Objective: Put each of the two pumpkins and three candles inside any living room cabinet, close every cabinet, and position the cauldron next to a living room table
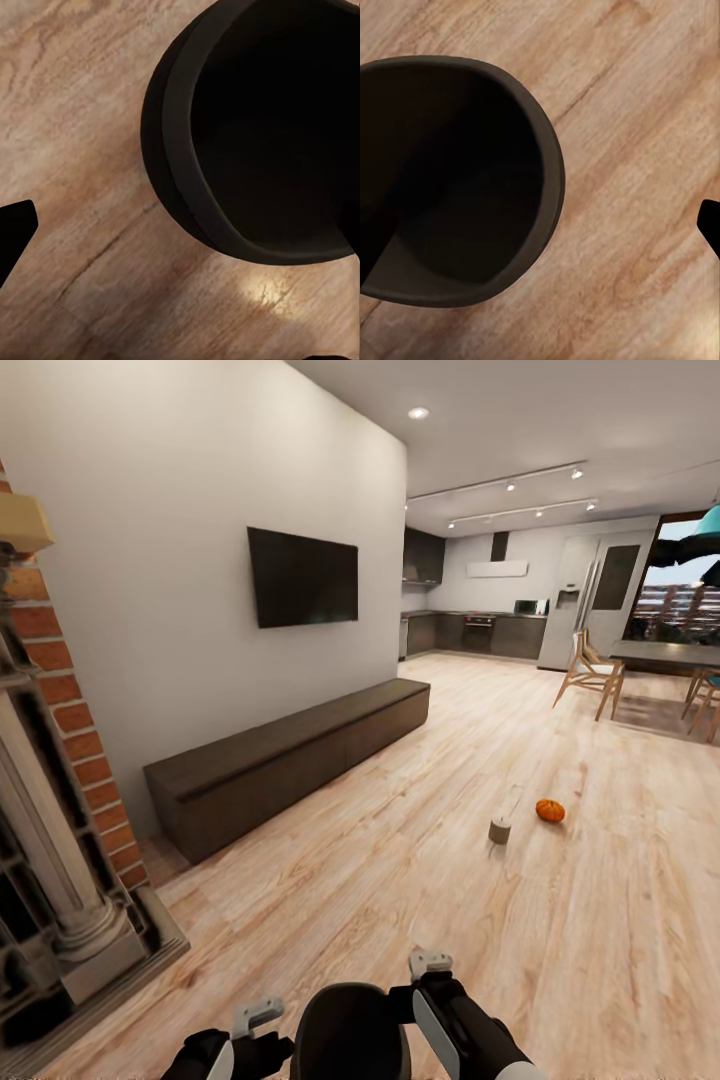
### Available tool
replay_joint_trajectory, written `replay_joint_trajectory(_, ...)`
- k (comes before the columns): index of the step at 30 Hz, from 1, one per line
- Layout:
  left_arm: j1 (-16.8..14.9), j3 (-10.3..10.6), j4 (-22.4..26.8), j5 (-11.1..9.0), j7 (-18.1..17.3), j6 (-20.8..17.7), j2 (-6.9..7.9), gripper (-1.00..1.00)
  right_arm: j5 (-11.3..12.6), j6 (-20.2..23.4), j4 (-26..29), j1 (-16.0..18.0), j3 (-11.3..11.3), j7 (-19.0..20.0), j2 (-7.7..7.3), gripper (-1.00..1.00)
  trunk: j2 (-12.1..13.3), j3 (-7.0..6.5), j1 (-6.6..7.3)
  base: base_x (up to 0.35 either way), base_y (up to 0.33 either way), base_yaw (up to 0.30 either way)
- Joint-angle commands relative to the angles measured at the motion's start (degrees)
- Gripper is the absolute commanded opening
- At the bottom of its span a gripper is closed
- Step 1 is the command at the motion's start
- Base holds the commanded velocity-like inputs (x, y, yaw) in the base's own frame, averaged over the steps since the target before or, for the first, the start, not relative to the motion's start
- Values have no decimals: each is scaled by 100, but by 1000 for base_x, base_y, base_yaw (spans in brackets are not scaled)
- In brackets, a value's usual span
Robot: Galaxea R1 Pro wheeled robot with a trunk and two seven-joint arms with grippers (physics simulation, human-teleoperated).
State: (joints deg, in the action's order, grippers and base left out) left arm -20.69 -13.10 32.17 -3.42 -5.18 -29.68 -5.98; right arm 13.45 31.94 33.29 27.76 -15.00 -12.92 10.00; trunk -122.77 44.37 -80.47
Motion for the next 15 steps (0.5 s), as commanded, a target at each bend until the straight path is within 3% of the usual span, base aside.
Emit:
replay_joint_trajectory(1,0,0,0,0,-4,9,-8,100,0,-5,-2,-1,-1,0,0,100,-42,18,-23,0,0,0)
replay_joint_trajectory(8,-1,3,0,20,-1,376,-73,100,-3,-19,-4,-4,-10,0,0,100,-322,144,-176,0,0,0)
replay_joint_trajectory(15,1,7,-7,26,-1,489,-87,100,-8,-29,-6,-7,-12,0,0,100,-603,270,-330,0,0,0)
